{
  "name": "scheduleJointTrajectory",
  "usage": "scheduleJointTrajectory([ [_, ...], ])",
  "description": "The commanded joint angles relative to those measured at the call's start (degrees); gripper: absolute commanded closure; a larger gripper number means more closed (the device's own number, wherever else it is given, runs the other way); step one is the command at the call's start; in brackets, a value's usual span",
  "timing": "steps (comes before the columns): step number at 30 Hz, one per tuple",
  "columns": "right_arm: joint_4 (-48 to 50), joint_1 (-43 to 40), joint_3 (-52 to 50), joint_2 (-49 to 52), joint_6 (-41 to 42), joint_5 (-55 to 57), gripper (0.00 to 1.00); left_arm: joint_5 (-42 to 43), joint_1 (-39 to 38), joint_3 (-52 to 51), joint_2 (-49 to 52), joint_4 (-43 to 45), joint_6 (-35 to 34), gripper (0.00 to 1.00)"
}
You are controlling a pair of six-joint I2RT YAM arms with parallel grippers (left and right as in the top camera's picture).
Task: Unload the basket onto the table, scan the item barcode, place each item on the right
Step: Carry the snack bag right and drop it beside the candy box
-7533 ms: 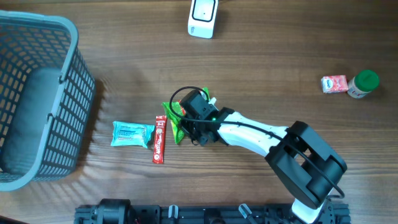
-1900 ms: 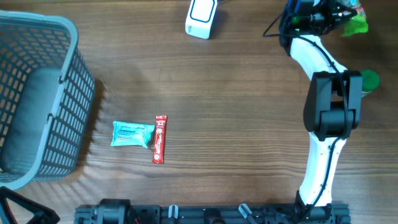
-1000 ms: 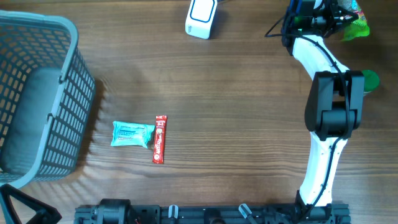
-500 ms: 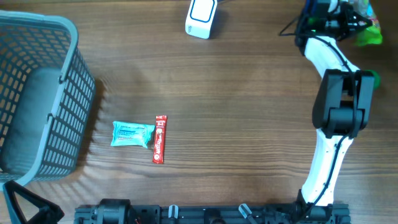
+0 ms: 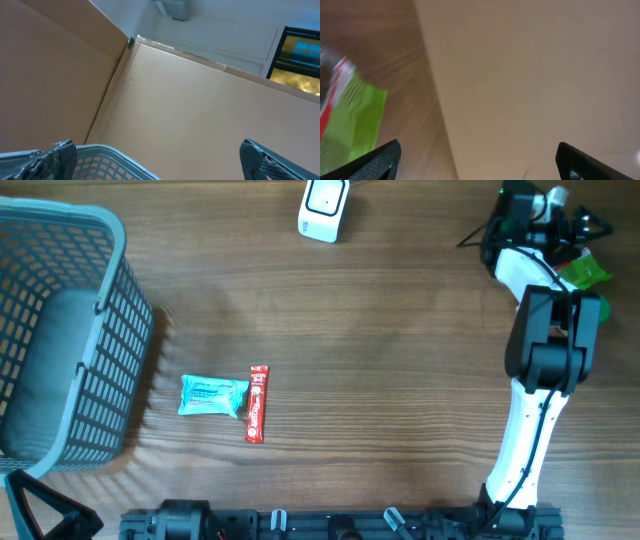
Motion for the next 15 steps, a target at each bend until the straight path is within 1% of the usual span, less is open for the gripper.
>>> scheduleJointTrajectory([
  [1, 11.32, 2.16, 0.17, 0.28, -10.38, 1.16, 0.00, -0.55, 0.37, -0.15, -0.24, 0.04, -0.31, 0.00],
  [4, 22.45, 5.09, 0.17, -0.50, -17.66, 1.16, 0.00, -0.55, 0.37, -0.15, -0.24, 0.02, -0.31, 0.00],
  [9, 35.01, 11.08, 0.20, -2.67, -28.20, 1.14, 0.00, -0.57, 0.37, -0.15, -0.24, -1.42, -0.28, 0.00],
  [13, 50.69, 16.55, 0.20, -6.12, -38.16, 1.14, 0.00, -0.63, 0.37, -0.15, -0.24, -5.16, 0.35, 0.00],
  [15, 53.31, 18.78, 0.20, -8.44, -39.32, 1.14, 0.00, -2.12, 0.37, -0.15, -0.24, -6.36, 0.33, 0.00],
])
